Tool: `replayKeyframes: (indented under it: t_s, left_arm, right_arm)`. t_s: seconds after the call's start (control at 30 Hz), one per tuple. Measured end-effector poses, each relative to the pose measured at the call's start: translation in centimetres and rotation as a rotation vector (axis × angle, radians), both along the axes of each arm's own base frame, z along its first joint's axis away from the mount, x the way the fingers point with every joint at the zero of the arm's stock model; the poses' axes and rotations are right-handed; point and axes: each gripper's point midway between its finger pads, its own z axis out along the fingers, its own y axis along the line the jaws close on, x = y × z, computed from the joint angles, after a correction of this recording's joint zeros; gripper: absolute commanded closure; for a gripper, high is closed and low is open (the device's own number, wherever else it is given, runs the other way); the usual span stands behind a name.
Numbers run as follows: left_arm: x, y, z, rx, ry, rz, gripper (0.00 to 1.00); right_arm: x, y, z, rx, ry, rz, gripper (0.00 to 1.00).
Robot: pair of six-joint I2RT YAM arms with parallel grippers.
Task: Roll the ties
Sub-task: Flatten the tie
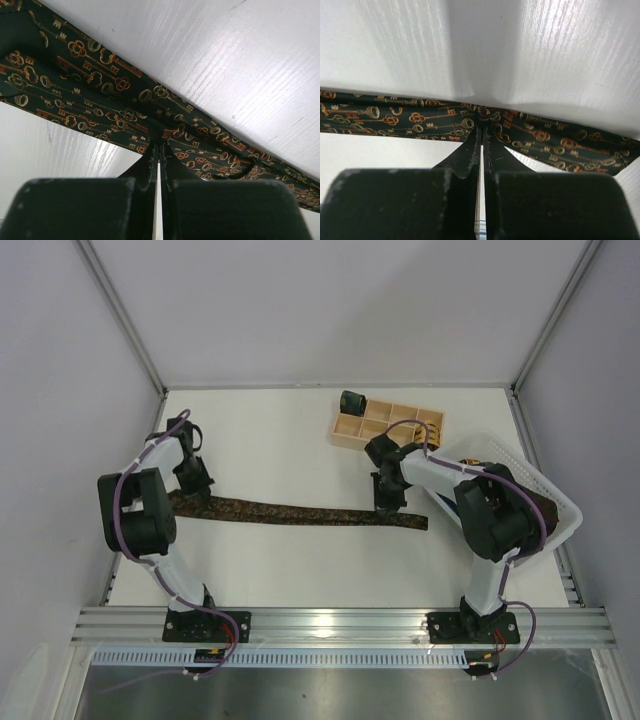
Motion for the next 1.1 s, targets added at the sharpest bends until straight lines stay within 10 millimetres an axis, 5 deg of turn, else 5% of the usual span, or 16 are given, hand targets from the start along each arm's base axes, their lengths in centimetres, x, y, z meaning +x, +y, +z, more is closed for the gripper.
replayKeyframes:
  t_s: [0.3,0.4,0.63,0.77,0.9,1.1]
  left_arm:
    - [-0.6,0.6,-1.3,0.029,0.047,-0.009,0.88]
    - [-0.9,0.9,-1.6,0.045,0.059,-0.015,0.68]
    - [-1.4,2.0,-0.8,0.081,0.041,0.017,0.49]
    - [-1.1,2.3,2.0,0.107,-0.052,0.051,0.51]
    - [-1.1,2.4,4.3,0.125,-0.126,0.085,0.81]
    - [-1.5,1.9,1.3,0.08,-0.046,0.109,0.96]
  right_arm:
    - [0.0,0.1,-0.4,0.009,0.012,0.021,0.99]
    - [-0.1,0.2,-0.5,0.022,0.016,0.027,0.97]
    - [-0.2,0.4,-0.4,0.042,0.017,0.052,0.84]
    - [-0.5,0.7,-0.3,0.049,0.01,0.088,0.73]
    - [-0.9,0.8,0.0,0.045,0.002,0.129,0.68]
    - [-0.8,1.3,1.7,0.073,-0.04,0.163,0.65]
